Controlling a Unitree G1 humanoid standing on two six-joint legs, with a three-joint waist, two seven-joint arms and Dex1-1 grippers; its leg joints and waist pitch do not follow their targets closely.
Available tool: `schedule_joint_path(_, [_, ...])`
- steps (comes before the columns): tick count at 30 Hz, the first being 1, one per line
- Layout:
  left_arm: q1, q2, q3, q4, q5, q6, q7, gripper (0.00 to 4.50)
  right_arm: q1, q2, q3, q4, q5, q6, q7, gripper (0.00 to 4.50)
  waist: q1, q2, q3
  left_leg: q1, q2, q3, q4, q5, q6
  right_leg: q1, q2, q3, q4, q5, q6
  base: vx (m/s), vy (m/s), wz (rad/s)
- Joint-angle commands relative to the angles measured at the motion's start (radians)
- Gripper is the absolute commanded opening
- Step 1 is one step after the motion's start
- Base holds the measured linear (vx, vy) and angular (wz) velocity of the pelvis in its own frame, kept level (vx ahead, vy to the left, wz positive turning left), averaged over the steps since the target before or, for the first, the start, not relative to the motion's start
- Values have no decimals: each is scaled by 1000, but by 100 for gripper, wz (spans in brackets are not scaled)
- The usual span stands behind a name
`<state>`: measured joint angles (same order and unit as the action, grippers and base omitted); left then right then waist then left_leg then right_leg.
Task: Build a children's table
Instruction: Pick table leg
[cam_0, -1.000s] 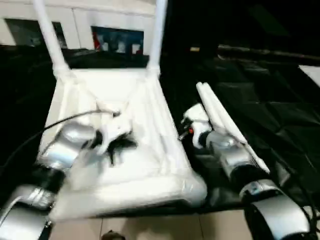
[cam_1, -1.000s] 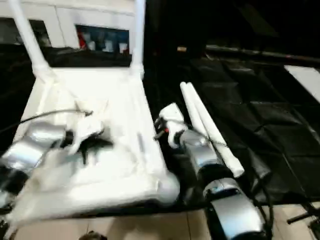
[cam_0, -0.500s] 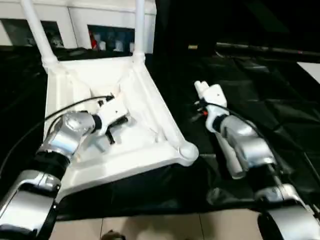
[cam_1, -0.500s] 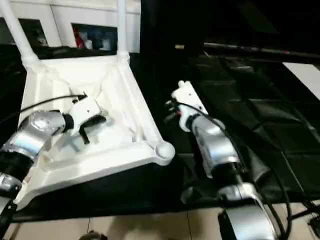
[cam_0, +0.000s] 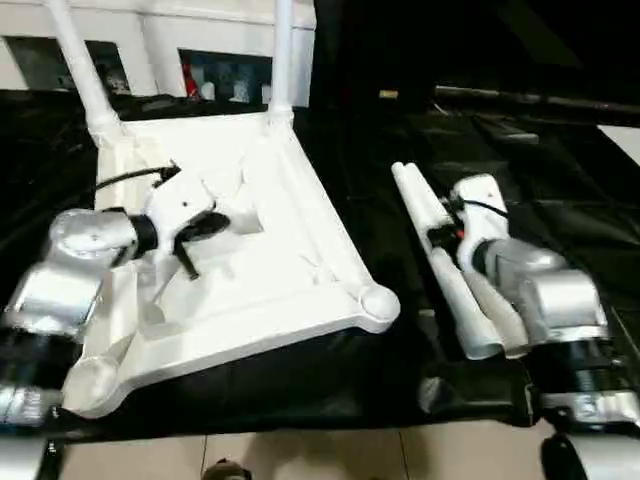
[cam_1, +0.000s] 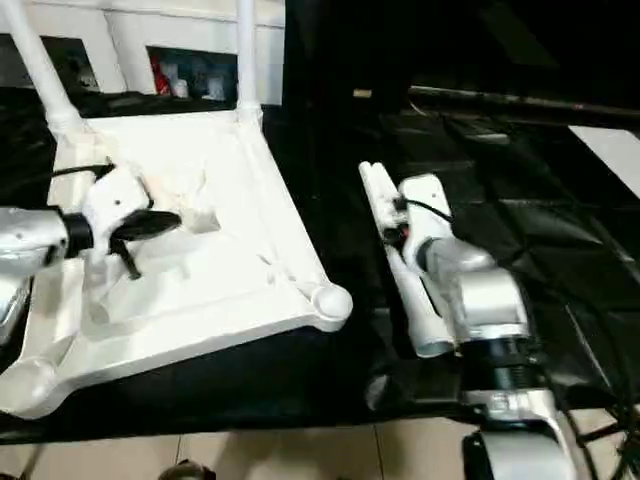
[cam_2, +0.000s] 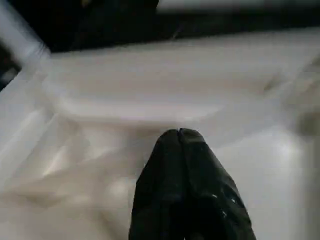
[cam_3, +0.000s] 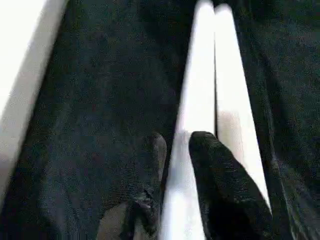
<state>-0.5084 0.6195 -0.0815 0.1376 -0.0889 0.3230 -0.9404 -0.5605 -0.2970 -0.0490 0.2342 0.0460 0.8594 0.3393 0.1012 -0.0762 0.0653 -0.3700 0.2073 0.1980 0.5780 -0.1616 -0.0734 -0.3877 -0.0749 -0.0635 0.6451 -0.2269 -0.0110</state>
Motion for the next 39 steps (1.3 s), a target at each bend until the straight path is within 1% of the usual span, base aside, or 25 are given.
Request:
schedule_joint_path(1, [7,-14,0,-91,-75,69,-29,0,-8,-14,-10,-24,2,53,-7,145,1,10,-66,23,28,-11,-62,-155,-61,35,-67,53,-72,-91,-184,0,0,0])
schedule_joint_path(2, [37,-10,-24,-155,-108,110,-59,0,-13,-23,-4,-17,8,105,-5,156,1,6,-65,24,28,-10,-62,-155,-60,34,-65,54,-75,-95,-179,0,0,0])
schedule_joint_path(3, [51,-10,-41,-172,-110,119,-67,0,-13,-25,-2,-14,3,126,-11,164,-1,0,-64,20,26,-11,-63,-143,-57,38,-64,53,-74,-95,-170,0,0,0])
schedule_joint_path(5, [70,-14,-60,-204,-112,137,-72,0,-11,-24,-7,-19,4,165,-22,179,0,3,-65,21,25,-10,-61,-136,-56,36,-62,55,-76,-105,-151,0,0,0])
schedule_joint_path(7, [83,-21,-66,-244,-124,182,-76,0,-11,-26,-7,-26,1,194,-34,195,-3,-3,-66,20,25,-10,-61,-127,-57,37,-62,55,-77,-112,-136,0,0,0])
schedule_joint_path(8, [87,-22,-72,-265,-137,210,-84,0,-11,-29,-3,-27,-7,194,-40,203,-3,-3,-67,20,25,-10,-61,-123,-59,37,-62,55,-75,-108,-135,0,0,0])
schedule_joint_path(10, [92,-24,-77,-301,-163,265,-84,34,-12,-33,-1,-29,-15,195,-47,222,-5,-3,-66,20,24,-10,-60,-109,-63,37,-60,54,-72,-89,-139,0,0,0])
schedule_joint_path(12, [99,-23,-88,-337,-184,306,-77,45,-17,-36,-5,-33,-12,210,-46,234,-7,-7,-66,19,23,-9,-59,-109,-62,38,-59,54,-73,-87,-136,0,0,0])
schedule_joint_path(13, [100,-23,-90,-344,-187,311,-76,54,-18,-38,-4,-34,-11,214,-46,243,-7,-7,-65,19,23,-10,-59,-109,-61,38,-58,54,-74,-91,-132,0,0,0])
schedule_joint_path(14, [104,-23,-93,-353,-190,317,-71,79,-18,-40,-3,-36,-12,221,-46,266,-8,-10,-66,18,22,-9,-58,-107,-58,39,-58,54,-75,-92,-129,0,0,0])
schedule_joint_path(18, [112,-25,-103,-369,-184,323,-62,94,-15,-49,7,-37,1,259,-26,281,-9,-11,-66,19,22,-10,-58,-99,-60,38,-56,54,-75,-94,-116,0,0,0])
schedule_joint_path(19, [113,-26,-106,-372,-181,325,-60,107,-14,-49,6,-35,6,272,-22,300,-9,-12,-67,18,22,-10,-58,-100,-60,39,-56,54,-75,-93,-115,0,0,0])
schedule_joint_path(20, [116,-27,-109,-382,-177,335,-56,122,-11,-49,5,-31,19,295,-13,312,-8,-17,-67,18,22,-10,-58,-98,-60,40,-56,53,-74,-95,-113,0,0,0])
schedule_joint_path(23, [117,-27,-114,-402,-179,361,-45,139,-10,-48,-1,-12,36,323,-6,331,-9,-18,-67,20,23,-11,-58,-103,-64,39,-57,53,-74,-89,-115,0,0,0])
schedule_joint_path(24, [117,-25,-117,-405,-180,364,-42,153,-10,-49,-1,-2,35,325,-8,344,-10,-21,-68,20,24,-10,-57,-102,-66,38,-56,52,-73,-89,-116,0,0,0])
schedule_joint_path(25, [116,-23,-121,-408,-181,366,-39,153,-11,-48,-2,8,35,326,-8,344,-9,-20,-68,20,24,-11,-57,-101,-68,38,-57,52,-73,-89,-117,0,0,0])
schedule_joint_path(27, [115,-22,-125,-409,-181,367,-36,175,-13,-46,-7,23,40,334,-5,355,-8,-21,-68,20,23,-10,-57,-99,-69,38,-57,53,-73,-89,-116,0,0,0])
schedule_joint_path(28, [115,-21,-128,-412,-181,368,-35,183,-14,-42,-13,39,52,344,7,355,-7,-24,-68,20,23,-10,-56,-101,-71,38,-57,53,-73,-89,-116,0,0,0])
schedule_joint_path(32, [112,-20,-131,-421,-181,374,-31,217,-12,-31,-24,62,63,349,12,355,-8,-24,-68,20,23,-11,-56,-106,-79,38,-57,52,-74,-92,-117,0,0,0])
schedule_joint_path(33, [111,-20,-132,-421,-180,375,-31,229,-12,-29,-23,63,65,350,13,355,-7,-29,-69,19,23,-11,-56,-98,-78,40,-58,52,-71,-83,-118,0,0,0])
schedule_joint_path(35, [111,-18,-133,-425,-178,377,-28,238,-14,-22,-24,60,77,354,19,355,-7,-28,-70,19,23,-11,-55,-89,-76,40,-57,52,-70,-66,-119,0,0,0])
schedule_joint_path(36, [111,-18,-133,-426,-179,378,-28,250,-16,-20,-24,61,78,353,21,355,-7,-33,-70,19,23,-11,-55,-86,-75,41,-57,51,-70,-63,-119,0,0,0])
schedule_joint_path(37, [110,-17,-133,-426,-178,377,-25,267,-17,-20,-10,61,75,351,22,355,-7,-31,-70,19,23,-11,-55,-85,-76,40,-57,51,-70,-63,-120,0,0,0])
schedule_joint_path(38, [109,-17,-134,-426,-177,377,-23,272,-19,-18,-5,61,75,351,22,355,-7,-31,-69,20,23,-11,-55,-86,-77,40,-57,51,-70,-63,-120,0,0,0])
schedule_joint_path(39, [108,-16,-135,-426,-177,377,-21,279,-19,-17,-3,60,75,352,22,355,-7,-33,-69,20,23,-11,-55,-88,-78,40,-57,51,-70,-66,-120,0,0,0])
